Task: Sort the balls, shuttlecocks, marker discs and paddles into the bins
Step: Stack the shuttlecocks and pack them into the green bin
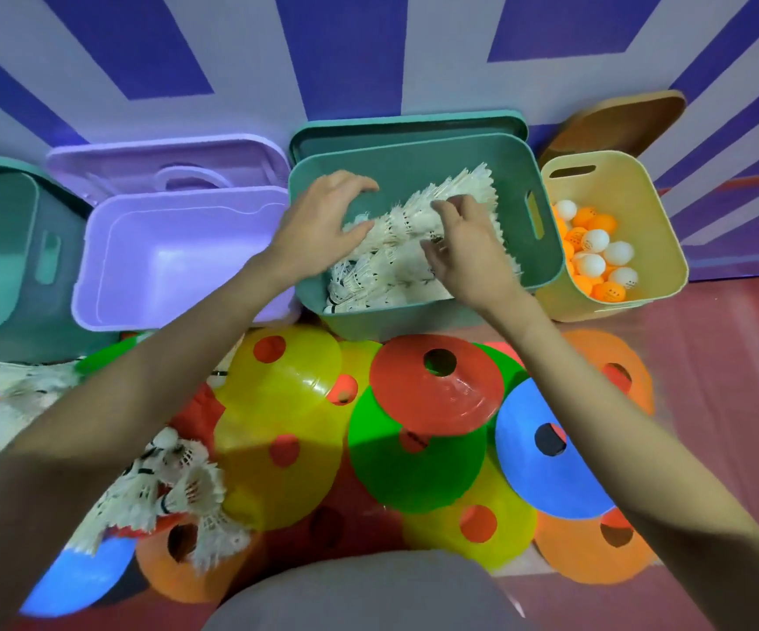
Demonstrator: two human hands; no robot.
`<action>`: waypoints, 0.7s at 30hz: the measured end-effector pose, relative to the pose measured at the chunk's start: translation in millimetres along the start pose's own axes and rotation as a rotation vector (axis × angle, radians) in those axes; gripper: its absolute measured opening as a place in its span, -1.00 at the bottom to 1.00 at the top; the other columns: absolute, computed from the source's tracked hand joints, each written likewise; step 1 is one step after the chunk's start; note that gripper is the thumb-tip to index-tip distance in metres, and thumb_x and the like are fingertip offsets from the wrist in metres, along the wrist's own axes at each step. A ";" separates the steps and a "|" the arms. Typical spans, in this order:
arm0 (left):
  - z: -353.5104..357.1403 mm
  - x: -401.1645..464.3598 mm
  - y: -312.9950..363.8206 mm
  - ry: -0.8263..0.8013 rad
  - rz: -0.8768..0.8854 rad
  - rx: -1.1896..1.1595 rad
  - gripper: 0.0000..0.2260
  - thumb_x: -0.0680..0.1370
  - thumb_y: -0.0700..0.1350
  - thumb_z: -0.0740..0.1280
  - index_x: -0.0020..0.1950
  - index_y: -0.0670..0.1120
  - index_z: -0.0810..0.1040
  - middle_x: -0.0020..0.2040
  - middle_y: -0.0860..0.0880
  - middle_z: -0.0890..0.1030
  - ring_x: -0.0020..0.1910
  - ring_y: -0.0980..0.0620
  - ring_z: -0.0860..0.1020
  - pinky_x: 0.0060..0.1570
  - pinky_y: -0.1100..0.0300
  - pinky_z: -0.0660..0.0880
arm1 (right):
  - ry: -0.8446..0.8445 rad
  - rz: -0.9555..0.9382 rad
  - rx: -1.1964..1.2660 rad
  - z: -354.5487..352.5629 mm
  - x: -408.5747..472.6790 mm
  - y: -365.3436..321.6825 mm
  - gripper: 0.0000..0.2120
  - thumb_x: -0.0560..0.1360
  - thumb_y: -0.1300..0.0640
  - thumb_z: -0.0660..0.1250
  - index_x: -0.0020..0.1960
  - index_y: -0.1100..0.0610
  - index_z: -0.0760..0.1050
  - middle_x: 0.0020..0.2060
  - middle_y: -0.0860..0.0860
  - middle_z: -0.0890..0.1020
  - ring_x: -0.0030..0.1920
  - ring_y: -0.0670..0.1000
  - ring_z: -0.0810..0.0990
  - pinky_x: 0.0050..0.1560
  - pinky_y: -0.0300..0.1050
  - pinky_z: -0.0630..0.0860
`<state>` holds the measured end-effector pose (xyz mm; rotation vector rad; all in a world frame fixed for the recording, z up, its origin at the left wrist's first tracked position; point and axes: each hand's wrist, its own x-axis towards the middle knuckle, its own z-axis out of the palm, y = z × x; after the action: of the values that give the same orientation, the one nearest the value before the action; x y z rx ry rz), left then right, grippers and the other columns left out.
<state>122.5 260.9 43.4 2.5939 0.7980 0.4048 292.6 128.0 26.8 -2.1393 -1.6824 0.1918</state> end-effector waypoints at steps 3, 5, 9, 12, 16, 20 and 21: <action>-26.4 -57.5 -11.1 0.118 -0.023 -0.005 -0.66 0.53 -0.13 0.33 0.29 -0.16 0.49 0.22 -0.11 0.55 0.22 -0.10 0.49 0.24 0.07 0.38 | 0.011 -0.128 0.085 2.9 -24.8 -40.7 -0.60 0.51 0.17 0.31 0.29 0.32 0.40 0.14 0.27 0.46 0.13 0.28 0.46 0.21 0.11 0.41; -40.3 -95.5 -19.1 0.214 -0.050 -0.015 -0.70 0.52 -0.17 0.32 0.24 -0.17 0.52 0.16 -0.11 0.58 0.13 -0.09 0.52 0.17 0.12 0.40 | -0.014 -0.206 0.128 6.6 -39.5 -66.5 -0.61 0.52 0.17 0.29 0.31 0.30 0.39 0.16 0.24 0.46 0.15 0.24 0.45 0.22 0.05 0.39; -58.3 -171.6 -30.0 0.338 -0.201 -0.118 -0.79 0.54 -0.23 0.30 0.17 -0.16 0.55 0.05 -0.08 0.61 0.01 0.01 0.56 0.04 0.16 0.49 | -0.106 -0.350 0.160 25.6 -60.2 -108.9 -0.63 0.50 0.22 0.29 0.28 0.30 0.40 0.14 0.22 0.47 0.14 0.22 0.46 0.19 0.05 0.41; -55.3 -224.5 -40.5 0.363 -0.363 -0.159 -0.80 0.54 -0.26 0.33 0.16 -0.14 0.56 0.03 -0.03 0.62 -0.02 0.02 0.57 0.00 0.06 0.53 | -0.216 -0.393 0.174 49.1 -70.6 -133.2 -0.61 0.50 0.22 0.30 0.30 0.28 0.39 0.13 0.19 0.47 0.13 0.20 0.46 0.17 0.05 0.42; -41.5 -268.5 -57.1 0.264 -0.563 -0.179 -0.77 0.54 -0.22 0.35 0.19 -0.12 0.55 0.08 -0.03 0.62 0.02 -0.01 0.58 0.02 -0.05 0.55 | -0.346 -0.365 0.171 86.4 -76.3 -159.4 -0.49 0.47 0.23 0.34 0.39 0.24 0.31 0.19 0.22 0.45 0.13 0.24 0.47 0.14 0.08 0.45; -28.4 -282.4 -62.1 0.192 -0.645 -0.226 -0.74 0.53 -0.22 0.36 0.22 -0.16 0.54 0.08 -0.10 0.61 0.01 -0.02 0.58 0.06 -0.02 0.54 | -0.420 -0.236 0.167 121.2 -71.6 -184.2 -0.39 0.45 0.20 0.37 0.43 0.27 0.25 0.24 0.25 0.46 0.21 0.25 0.45 0.19 0.01 0.38; -23.3 -281.6 -61.3 0.168 -0.654 -0.225 -0.75 0.53 -0.21 0.35 0.21 -0.17 0.55 0.06 -0.11 0.62 0.00 -0.03 0.58 0.04 0.00 0.55 | -0.413 -0.210 0.163 128.4 -69.1 -188.4 -0.38 0.44 0.20 0.38 0.44 0.27 0.25 0.26 0.25 0.45 0.24 0.25 0.43 0.21 -0.02 0.35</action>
<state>-139.3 149.2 -7.3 1.9642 1.4905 0.4754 60.0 127.1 -24.4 -1.8760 -2.0217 0.7234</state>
